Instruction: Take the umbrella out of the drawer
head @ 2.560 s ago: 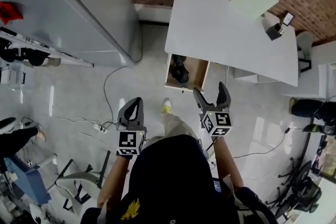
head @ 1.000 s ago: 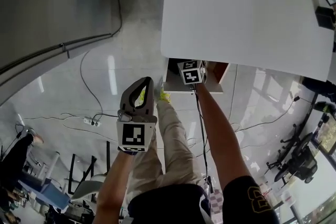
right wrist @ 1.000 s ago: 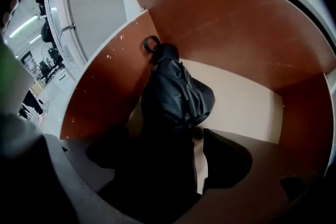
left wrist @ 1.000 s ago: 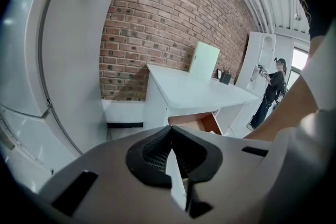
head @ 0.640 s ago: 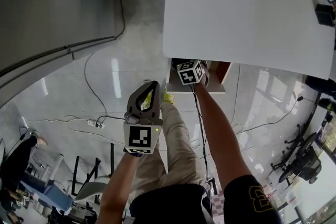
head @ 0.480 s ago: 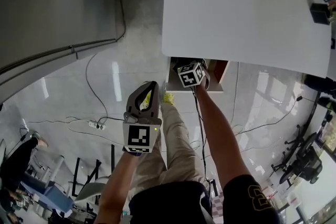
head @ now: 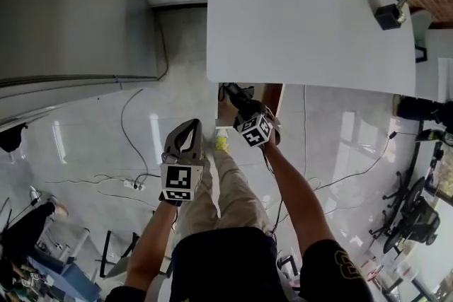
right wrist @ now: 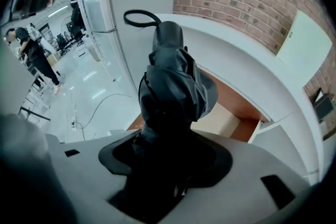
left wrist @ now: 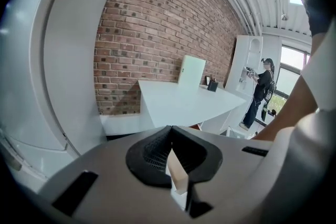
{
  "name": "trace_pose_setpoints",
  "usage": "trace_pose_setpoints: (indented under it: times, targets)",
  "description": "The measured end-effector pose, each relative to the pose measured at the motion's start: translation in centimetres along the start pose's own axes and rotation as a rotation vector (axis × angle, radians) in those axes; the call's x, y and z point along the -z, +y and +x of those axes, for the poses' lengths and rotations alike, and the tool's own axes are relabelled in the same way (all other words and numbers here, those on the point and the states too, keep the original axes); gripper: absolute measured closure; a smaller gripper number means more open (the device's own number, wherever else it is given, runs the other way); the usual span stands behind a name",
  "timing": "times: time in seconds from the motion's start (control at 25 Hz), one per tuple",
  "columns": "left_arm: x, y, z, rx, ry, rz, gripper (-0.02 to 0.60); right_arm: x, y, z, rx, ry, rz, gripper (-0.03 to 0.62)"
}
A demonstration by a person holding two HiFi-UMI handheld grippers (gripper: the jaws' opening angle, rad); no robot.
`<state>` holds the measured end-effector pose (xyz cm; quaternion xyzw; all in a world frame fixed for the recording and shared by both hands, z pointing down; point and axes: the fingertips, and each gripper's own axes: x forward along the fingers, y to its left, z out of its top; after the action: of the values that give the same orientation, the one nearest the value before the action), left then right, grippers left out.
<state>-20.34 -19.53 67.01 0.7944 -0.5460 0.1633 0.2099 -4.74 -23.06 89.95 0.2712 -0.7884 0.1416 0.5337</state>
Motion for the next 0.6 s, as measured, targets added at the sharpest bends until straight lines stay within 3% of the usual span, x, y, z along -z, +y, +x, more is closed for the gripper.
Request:
trace_pose_setpoints:
  times: [0.2, 0.4, 0.6]
  targets:
    - [-4.1, -2.9, -2.3, 0.040, -0.018, 0.034, 0.565, -0.4, 0.9, -8.3, -0.012, -0.072, 0.051, 0.326]
    - [-8.6, -4.5, -4.6, 0.076, -0.057, 0.075, 0.565, -5.0, 0.1, -19.0, 0.008, -0.295, 0.315, 0.326]
    - [-13.9, -4.7, -6.1, 0.078, -0.112, 0.114, 0.565, -9.7, -2.9, -29.9, 0.105, -0.535, 0.490, 0.326]
